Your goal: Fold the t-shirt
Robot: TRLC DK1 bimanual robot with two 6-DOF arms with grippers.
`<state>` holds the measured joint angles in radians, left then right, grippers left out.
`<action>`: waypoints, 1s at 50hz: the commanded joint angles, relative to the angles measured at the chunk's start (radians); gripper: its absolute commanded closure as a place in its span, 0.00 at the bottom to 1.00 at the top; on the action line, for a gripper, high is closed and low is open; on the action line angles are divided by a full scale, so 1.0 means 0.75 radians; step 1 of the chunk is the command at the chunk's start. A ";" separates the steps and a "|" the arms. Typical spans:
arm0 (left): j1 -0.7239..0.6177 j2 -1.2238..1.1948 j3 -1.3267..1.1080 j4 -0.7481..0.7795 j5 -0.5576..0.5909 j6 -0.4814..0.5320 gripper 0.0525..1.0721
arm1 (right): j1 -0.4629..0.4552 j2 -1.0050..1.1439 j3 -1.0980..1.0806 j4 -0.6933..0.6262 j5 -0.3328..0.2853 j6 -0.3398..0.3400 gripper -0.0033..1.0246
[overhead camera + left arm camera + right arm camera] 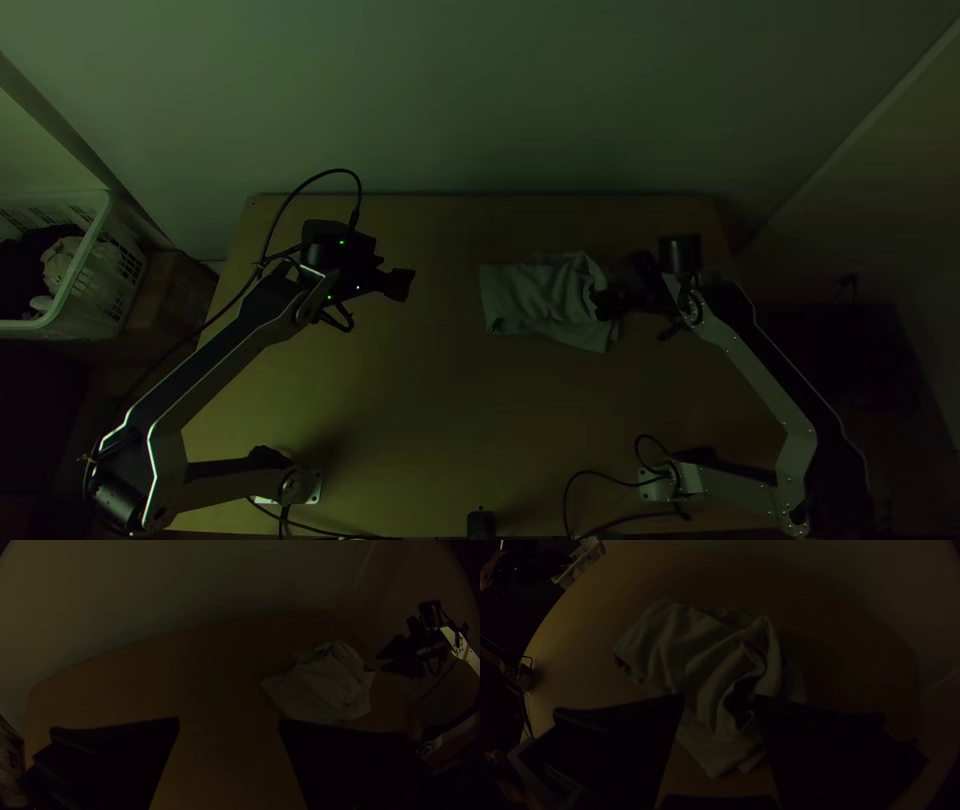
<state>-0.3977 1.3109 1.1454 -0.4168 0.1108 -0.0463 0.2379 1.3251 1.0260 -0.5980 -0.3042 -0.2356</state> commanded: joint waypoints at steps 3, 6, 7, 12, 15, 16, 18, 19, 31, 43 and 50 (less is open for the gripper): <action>0.068 -0.116 -0.102 0.018 -0.019 0.039 0.05 | 0.086 0.121 0.076 0.016 -0.010 0.018 0.53; 0.086 -0.155 -0.140 0.016 -0.019 0.050 0.05 | 0.135 0.162 0.088 0.030 -0.010 0.015 0.70; 0.091 -0.169 -0.155 0.016 -0.025 0.058 0.05 | 0.151 0.172 0.088 0.047 -0.012 0.015 0.75; 0.099 -0.232 -0.220 0.018 -0.033 0.070 0.05 | 0.221 0.227 0.090 0.112 -0.012 0.015 0.89; 0.105 -0.261 -0.251 0.018 -0.045 0.070 0.05 | 0.258 0.260 0.094 0.137 -0.012 0.018 0.90; 0.107 -0.269 -0.261 0.018 -0.050 0.072 0.05 | 0.272 0.270 0.096 0.143 -0.012 0.018 0.94; 0.115 -0.286 -0.280 0.018 -0.058 0.072 0.05 | 0.296 0.295 0.101 0.155 -0.012 0.018 0.98; 0.121 -0.294 -0.288 0.018 -0.058 0.070 0.05 | 0.303 0.303 0.101 0.163 -0.012 0.018 0.97; 0.181 -0.408 -0.388 0.024 -0.058 0.090 0.05 | 0.380 0.426 0.125 0.319 -0.012 0.018 0.98; 0.238 -0.492 -0.453 0.020 -0.058 0.092 0.05 | 0.405 0.559 0.191 0.376 -0.012 0.018 0.98; 0.262 -0.515 -0.474 0.020 -0.058 0.097 0.05 | 0.411 0.639 0.199 0.376 -0.012 0.018 0.98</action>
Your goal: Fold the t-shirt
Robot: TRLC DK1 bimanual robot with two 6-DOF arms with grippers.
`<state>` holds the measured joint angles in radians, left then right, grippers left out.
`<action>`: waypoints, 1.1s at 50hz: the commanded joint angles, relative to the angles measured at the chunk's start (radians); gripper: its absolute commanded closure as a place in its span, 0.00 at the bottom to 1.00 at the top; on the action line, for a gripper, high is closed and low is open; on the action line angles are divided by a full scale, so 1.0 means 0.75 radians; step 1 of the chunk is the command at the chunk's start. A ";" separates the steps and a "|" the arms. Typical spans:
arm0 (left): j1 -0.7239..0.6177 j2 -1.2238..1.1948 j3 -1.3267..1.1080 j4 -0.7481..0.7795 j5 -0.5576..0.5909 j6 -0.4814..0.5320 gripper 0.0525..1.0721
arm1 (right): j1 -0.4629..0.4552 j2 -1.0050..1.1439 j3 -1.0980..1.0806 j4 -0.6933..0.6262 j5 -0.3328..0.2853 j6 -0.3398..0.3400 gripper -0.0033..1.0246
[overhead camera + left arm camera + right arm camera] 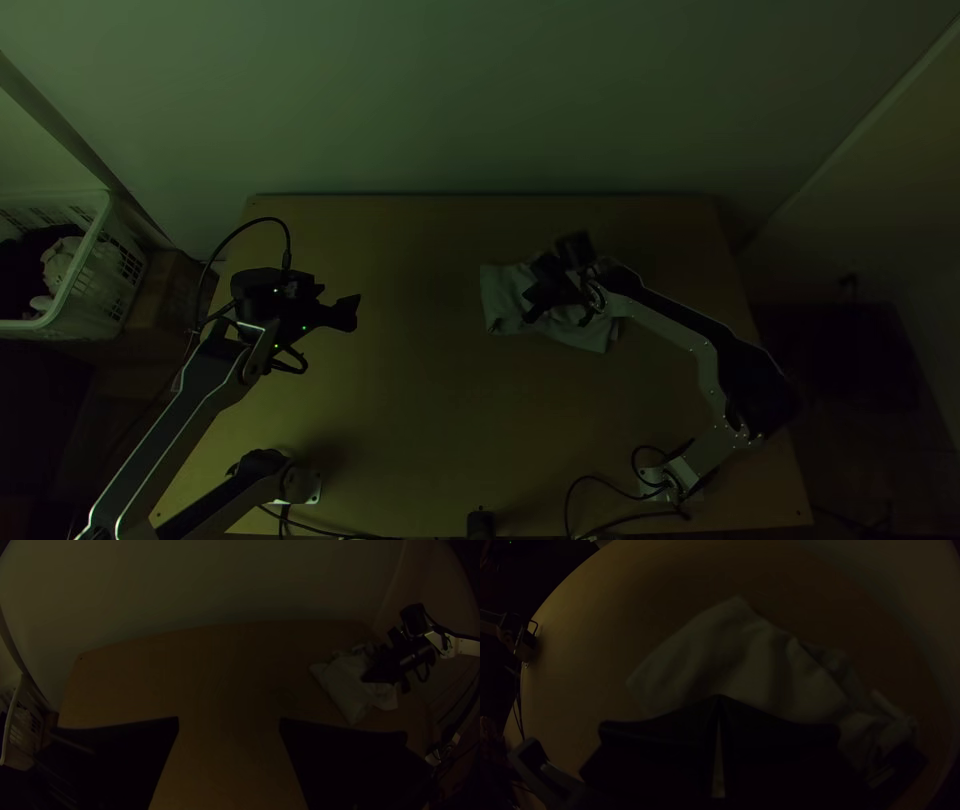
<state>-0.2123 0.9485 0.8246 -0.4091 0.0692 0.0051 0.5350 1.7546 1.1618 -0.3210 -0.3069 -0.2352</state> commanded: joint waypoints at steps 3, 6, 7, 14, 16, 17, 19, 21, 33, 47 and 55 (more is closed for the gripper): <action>0.017 -0.031 -0.054 0.014 -0.002 0.030 0.05 | 0.007 0.096 0.012 0.007 -0.008 0.017 0.98; 0.017 -0.031 -0.062 0.024 -0.002 0.028 0.05 | -0.008 0.123 0.005 0.007 -0.006 0.011 0.98; 0.017 -0.031 -0.064 0.032 -0.002 0.028 0.05 | -0.016 0.131 0.003 0.007 -0.006 0.007 0.98; 0.019 -0.023 -0.069 0.057 -0.002 0.026 0.05 | -0.126 0.176 0.007 0.007 -0.006 -0.018 0.98; 0.027 -0.021 -0.067 0.067 -0.002 0.026 0.05 | -0.161 0.172 0.009 0.005 -0.006 -0.024 0.98; 0.029 -0.021 -0.067 0.069 -0.002 0.026 0.05 | -0.175 0.170 0.007 0.003 -0.006 -0.030 0.98; 0.038 -0.021 -0.064 0.071 -0.002 0.028 0.05 | -0.210 0.166 0.005 -0.001 -0.006 -0.042 0.98; 0.046 -0.019 -0.060 0.071 -0.002 0.028 0.05 | -0.251 0.160 -0.003 -0.006 -0.006 -0.057 0.98; 0.060 -0.013 -0.069 0.073 -0.002 0.038 0.05 | -0.482 0.135 -0.036 -0.008 -0.006 -0.159 0.98; 0.072 -0.029 -0.101 0.083 -0.002 0.038 0.05 | -0.748 0.170 0.036 -0.008 -0.006 -0.259 0.98; 0.081 -0.046 -0.105 0.081 -0.002 0.038 0.05 | -0.881 0.231 0.102 -0.006 -0.006 -0.296 0.98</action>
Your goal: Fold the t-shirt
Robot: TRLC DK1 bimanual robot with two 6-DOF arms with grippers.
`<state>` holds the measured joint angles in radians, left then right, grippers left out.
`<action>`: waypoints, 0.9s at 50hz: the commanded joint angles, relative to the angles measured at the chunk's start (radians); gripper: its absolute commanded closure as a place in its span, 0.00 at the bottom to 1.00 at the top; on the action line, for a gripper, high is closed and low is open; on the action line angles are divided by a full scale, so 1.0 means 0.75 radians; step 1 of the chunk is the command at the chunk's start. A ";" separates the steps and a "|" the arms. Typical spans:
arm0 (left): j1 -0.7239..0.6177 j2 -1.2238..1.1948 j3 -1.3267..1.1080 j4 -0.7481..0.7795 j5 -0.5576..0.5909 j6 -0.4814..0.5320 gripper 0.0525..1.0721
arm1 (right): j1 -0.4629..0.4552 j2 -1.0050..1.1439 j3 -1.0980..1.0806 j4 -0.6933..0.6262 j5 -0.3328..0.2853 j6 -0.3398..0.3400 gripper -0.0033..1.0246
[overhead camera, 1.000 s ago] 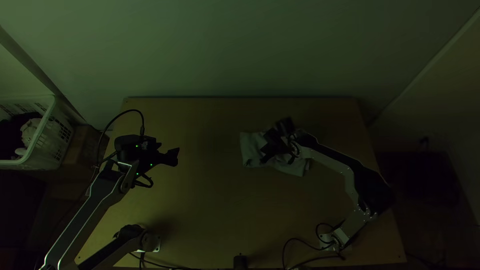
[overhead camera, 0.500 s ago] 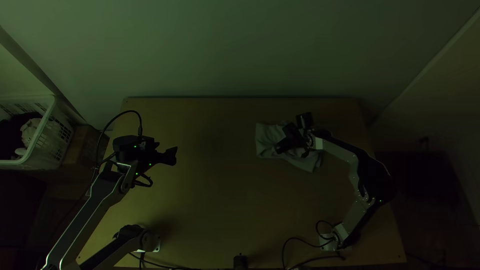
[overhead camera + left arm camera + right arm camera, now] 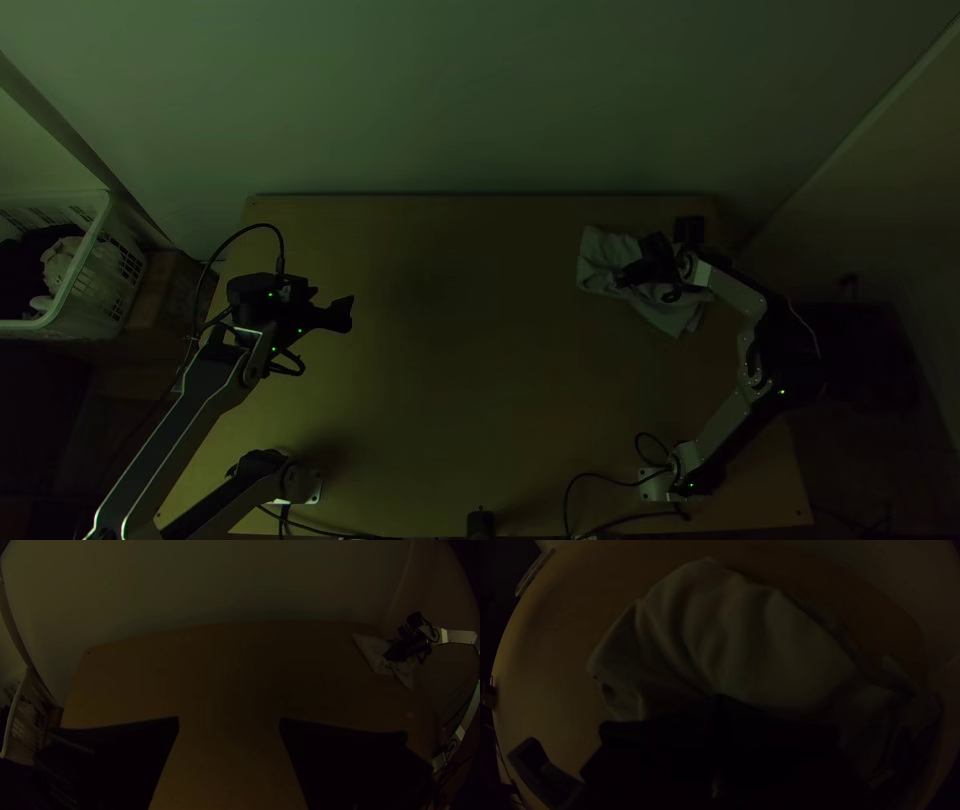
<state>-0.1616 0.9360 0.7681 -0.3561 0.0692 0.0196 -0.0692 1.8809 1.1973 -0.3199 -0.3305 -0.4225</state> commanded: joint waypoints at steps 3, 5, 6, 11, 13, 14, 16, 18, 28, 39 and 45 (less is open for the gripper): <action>0.017 -0.039 -0.032 0.011 -0.002 0.019 0.05 | -0.120 0.090 0.091 -0.007 0.026 -0.046 0.98; 0.019 -0.045 -0.036 0.008 -0.002 0.019 0.05 | -0.149 0.112 0.118 -0.007 0.026 -0.046 0.98; 0.019 -0.047 -0.038 0.008 -0.002 0.019 0.05 | -0.157 0.122 0.132 -0.007 0.026 -0.046 0.98; 0.019 -0.060 -0.049 0.000 -0.002 0.019 0.05 | -0.204 0.161 0.181 -0.009 0.026 -0.044 0.98; 0.023 -0.068 -0.055 -0.002 -0.002 0.019 0.05 | -0.210 0.169 0.193 -0.009 0.026 -0.042 0.98; 0.023 -0.072 -0.059 -0.002 -0.002 0.019 0.05 | -0.210 0.169 0.193 -0.009 0.026 -0.040 0.98; 0.023 -0.082 -0.065 -0.002 -0.002 0.019 0.05 | -0.208 0.167 0.189 -0.011 0.023 -0.040 0.98; 0.023 -0.090 -0.071 -0.002 -0.002 0.019 0.05 | -0.204 0.151 0.177 -0.013 0.023 -0.040 0.97; 0.042 -0.133 -0.104 -0.006 -0.002 0.019 0.05 | -0.178 0.026 0.118 -0.015 0.023 0.042 0.24; 0.080 -0.223 -0.155 -0.014 -0.002 0.031 0.05 | -0.159 -0.235 0.050 -0.109 0.026 0.122 0.03; 0.103 -0.303 -0.202 -0.006 -0.004 0.033 0.05 | -0.153 -0.497 -0.054 -0.087 0.026 0.218 0.04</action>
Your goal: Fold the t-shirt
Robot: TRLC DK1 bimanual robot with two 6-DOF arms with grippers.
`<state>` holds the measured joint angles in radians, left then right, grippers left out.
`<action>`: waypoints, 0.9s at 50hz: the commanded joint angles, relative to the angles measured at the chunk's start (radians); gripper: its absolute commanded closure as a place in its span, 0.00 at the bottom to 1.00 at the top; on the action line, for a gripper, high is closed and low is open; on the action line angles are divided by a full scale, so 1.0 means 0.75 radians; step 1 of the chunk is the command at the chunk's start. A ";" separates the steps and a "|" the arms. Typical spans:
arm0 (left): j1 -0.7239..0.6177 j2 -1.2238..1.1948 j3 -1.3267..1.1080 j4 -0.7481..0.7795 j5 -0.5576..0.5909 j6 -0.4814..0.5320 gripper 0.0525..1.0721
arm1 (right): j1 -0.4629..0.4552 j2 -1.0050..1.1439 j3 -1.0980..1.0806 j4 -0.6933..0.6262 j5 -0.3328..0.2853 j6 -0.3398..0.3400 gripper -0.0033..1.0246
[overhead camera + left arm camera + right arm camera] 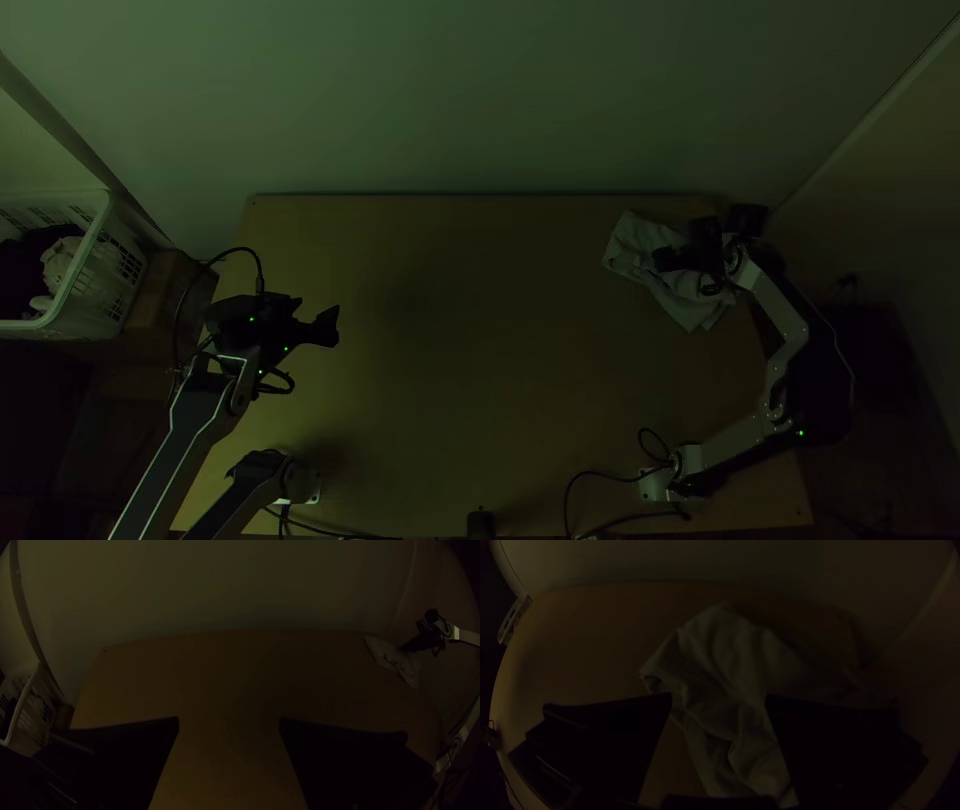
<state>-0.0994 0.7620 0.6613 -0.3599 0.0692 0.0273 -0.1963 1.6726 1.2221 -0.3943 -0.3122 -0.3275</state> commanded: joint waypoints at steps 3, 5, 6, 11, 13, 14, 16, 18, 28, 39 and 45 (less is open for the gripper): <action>0.036 -0.141 -0.102 0.007 -0.004 0.035 0.05 | 0.018 -0.363 -0.179 0.086 0.013 0.122 0.04; 0.051 -0.198 -0.137 0.014 -0.008 0.045 0.05 | 0.018 -0.459 -0.255 0.162 0.038 0.146 0.04; 0.057 -0.229 -0.156 0.016 -0.011 0.050 0.05 | 0.018 -0.506 -0.294 0.196 0.052 0.156 0.04; 0.092 -0.404 -0.256 0.042 -0.015 0.084 0.05 | 0.018 -0.723 -0.490 0.335 0.130 0.167 0.04; 0.110 -0.480 -0.303 0.065 -0.027 0.099 0.05 | 0.018 -0.800 -0.564 0.387 0.150 0.167 0.04; 0.120 -0.517 -0.329 0.083 -0.033 0.105 0.05 | 0.020 -0.837 -0.601 0.409 0.161 0.167 0.04; 0.143 -0.593 -0.379 0.104 -0.037 0.119 0.05 | 0.026 -0.901 -0.664 0.438 0.179 0.171 0.04; 0.175 -0.672 -0.428 0.126 -0.039 0.137 0.05 | 0.039 -0.956 -0.729 0.479 0.206 0.173 0.04; 0.382 -1.006 -0.602 0.144 -0.039 0.154 0.05 | 0.045 -1.236 -1.038 0.734 0.273 0.177 0.04; 0.476 -1.022 -0.663 0.194 -0.027 0.133 0.05 | 0.053 -1.520 -1.349 0.967 0.314 0.203 0.05; 0.450 -1.022 -0.739 0.408 -0.019 0.174 0.05 | 0.131 -1.668 -1.447 0.990 0.367 0.214 0.05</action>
<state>0.2466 0.0055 0.1543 -0.1596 0.0452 0.1326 -0.1368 0.4957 0.1917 0.3176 -0.0593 -0.1886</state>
